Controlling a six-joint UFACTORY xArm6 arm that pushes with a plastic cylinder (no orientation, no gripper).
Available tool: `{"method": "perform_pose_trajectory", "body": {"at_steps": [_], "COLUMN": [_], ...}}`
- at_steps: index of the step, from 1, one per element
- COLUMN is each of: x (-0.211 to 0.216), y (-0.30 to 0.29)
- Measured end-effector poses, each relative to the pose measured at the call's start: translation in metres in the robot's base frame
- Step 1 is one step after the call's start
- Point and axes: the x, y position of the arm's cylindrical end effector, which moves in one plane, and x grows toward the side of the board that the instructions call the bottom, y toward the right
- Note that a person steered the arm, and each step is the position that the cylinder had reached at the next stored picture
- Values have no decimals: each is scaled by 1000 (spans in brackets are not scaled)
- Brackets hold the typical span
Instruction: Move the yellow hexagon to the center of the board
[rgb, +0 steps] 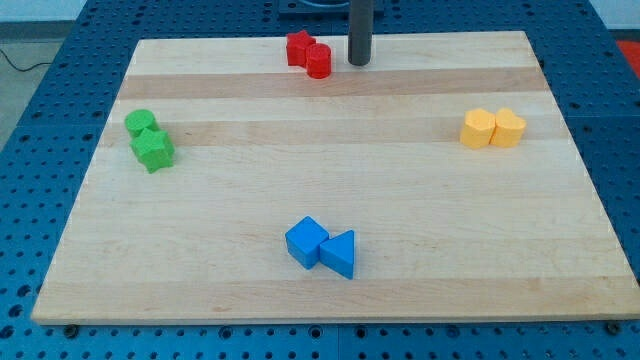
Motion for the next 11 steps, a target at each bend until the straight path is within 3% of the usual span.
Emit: {"method": "perform_pose_trajectory", "body": {"at_steps": [3, 4, 6, 7, 8, 9, 11], "x": [10, 12, 14, 47, 106, 137, 139], "y": [-51, -36, 141, 228, 271, 258, 129]}}
